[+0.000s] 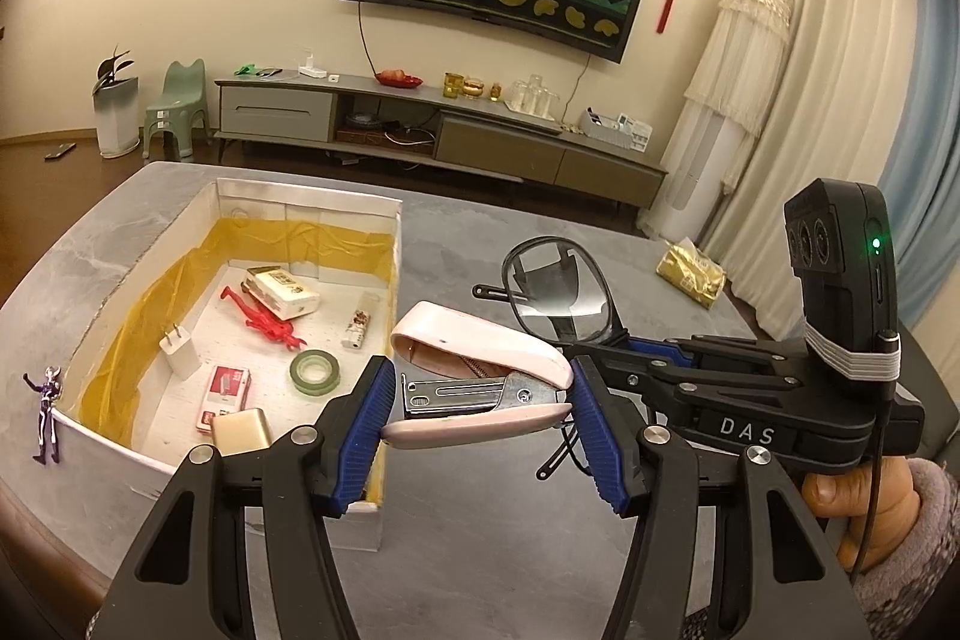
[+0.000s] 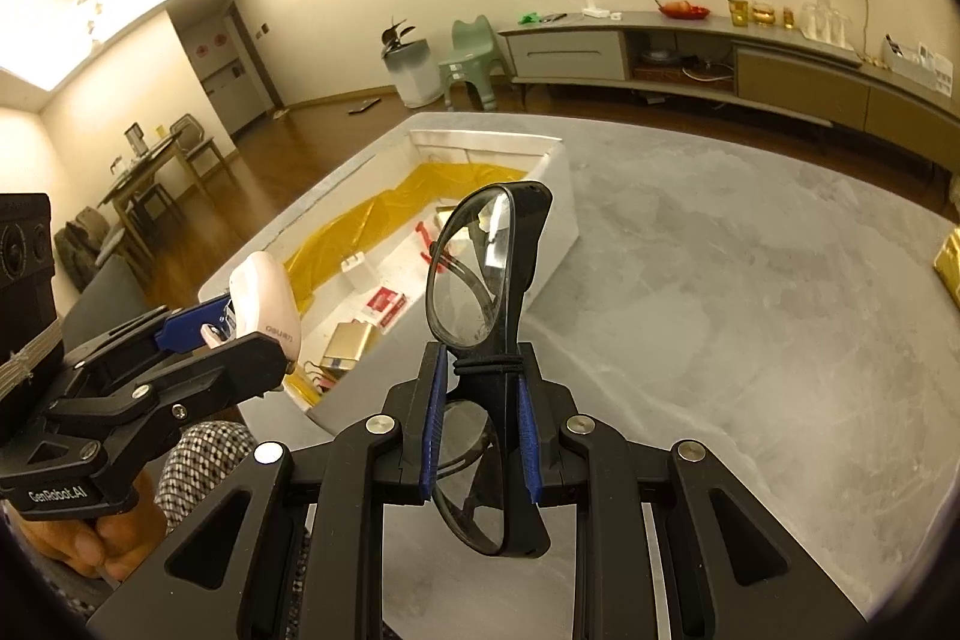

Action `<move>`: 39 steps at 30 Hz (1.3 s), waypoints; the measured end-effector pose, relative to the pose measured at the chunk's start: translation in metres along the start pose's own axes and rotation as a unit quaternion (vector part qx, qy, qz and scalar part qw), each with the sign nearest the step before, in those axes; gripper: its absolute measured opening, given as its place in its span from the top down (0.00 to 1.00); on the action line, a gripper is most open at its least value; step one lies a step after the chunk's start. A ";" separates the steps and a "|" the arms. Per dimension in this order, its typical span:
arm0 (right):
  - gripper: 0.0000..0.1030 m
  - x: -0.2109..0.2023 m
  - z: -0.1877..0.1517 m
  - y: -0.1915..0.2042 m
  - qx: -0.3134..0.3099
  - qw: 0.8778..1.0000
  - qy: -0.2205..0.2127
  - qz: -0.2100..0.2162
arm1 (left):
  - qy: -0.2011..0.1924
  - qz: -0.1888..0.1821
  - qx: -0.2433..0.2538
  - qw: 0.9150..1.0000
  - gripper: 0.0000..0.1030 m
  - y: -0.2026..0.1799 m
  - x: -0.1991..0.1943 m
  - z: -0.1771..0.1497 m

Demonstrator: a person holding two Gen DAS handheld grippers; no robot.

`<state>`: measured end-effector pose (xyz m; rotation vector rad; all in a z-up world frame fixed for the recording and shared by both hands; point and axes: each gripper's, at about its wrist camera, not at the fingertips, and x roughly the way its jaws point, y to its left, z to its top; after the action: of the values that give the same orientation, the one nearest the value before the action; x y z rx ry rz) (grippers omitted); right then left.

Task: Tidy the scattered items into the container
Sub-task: 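Carry the pink stapler and black glasses over the white box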

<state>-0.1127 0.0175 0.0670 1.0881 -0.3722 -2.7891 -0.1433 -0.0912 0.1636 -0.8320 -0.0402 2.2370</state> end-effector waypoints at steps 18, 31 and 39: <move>0.78 0.020 0.031 0.041 -0.015 1.000 -0.001 0.014 | -0.028 0.006 -0.045 0.999 0.42 0.069 -0.014 0.020; 0.78 0.042 0.067 0.070 -0.039 0.999 0.004 0.012 | -0.040 0.014 -0.062 0.997 0.42 0.111 -0.013 0.036; 0.78 0.068 0.092 0.081 -0.050 0.999 0.012 0.002 | -0.022 0.019 -0.079 0.996 0.42 0.132 0.000 0.037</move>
<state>-0.2230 -0.0576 0.1098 1.0947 -0.2279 -2.7560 -0.2479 -0.1794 0.1575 -0.8749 -0.2268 2.3110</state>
